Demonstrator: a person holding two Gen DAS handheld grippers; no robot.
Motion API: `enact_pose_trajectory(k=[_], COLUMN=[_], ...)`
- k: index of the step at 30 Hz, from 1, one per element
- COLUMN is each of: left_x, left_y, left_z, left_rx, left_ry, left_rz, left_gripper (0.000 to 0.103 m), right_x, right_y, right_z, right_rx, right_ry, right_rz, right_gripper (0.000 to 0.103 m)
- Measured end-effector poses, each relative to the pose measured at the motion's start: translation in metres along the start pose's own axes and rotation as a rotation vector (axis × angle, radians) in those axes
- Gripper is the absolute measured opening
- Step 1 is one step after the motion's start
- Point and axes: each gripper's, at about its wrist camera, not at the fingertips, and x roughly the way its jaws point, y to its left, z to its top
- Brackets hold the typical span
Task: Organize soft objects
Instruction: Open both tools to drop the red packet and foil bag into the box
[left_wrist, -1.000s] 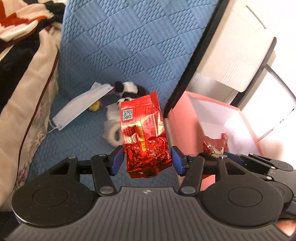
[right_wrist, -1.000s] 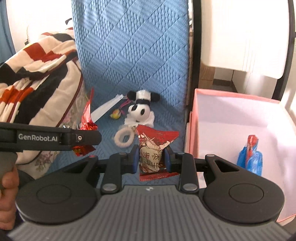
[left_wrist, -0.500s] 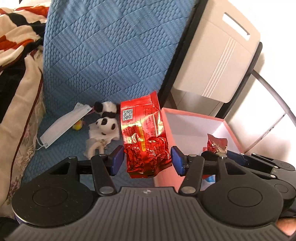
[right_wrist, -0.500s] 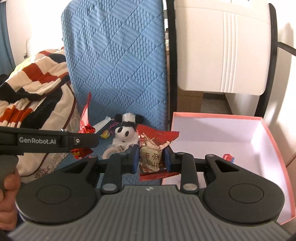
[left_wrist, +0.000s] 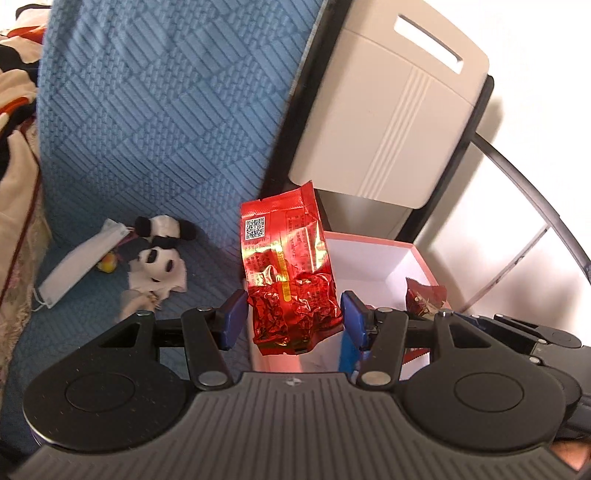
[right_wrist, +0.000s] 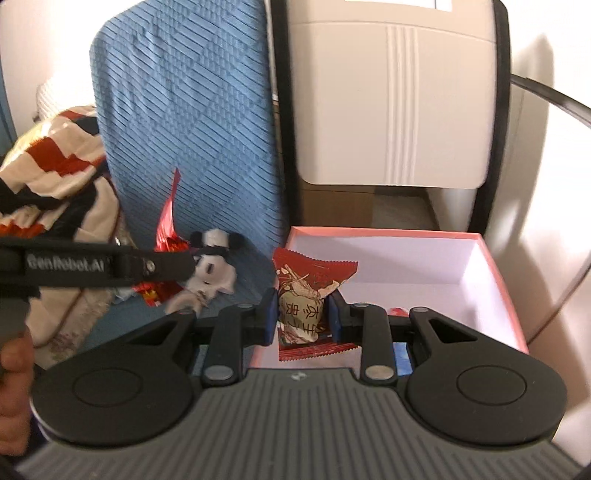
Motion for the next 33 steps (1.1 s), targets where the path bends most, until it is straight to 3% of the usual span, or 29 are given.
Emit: enact_pose_trajectory(k=[7,18,24,33], left_x=[0.021,0.066,0.088,0.113], left_y=[-0.033,-0.074,-0.084,-0.098], left_z=[0.0,-0.025,-0.041,-0.061], left_rx=[0.018,0.067,0.076,0.106], left_ry=[0.021,0.112,0.161,0.223], left_rz=[-0.015,-0.005,0.007,0.019], left_gripper=[0.061,0.061,0.061,0.062], right_x=[-0.002,0.014,0.025,0.03], right_y=[-0.025,-0.076,-0.098,-0.116], right_z=[-0.007,-0.035,-0.054,-0.078], right_rx=[0.0,0.07,0.101,0.151], right_ry=[0.024,0.152,0.213,0.231], right_rz=[-0.036,-0.073,-0.093,-0.105], right_gripper=[0.031,0.031,0.031,0.031])
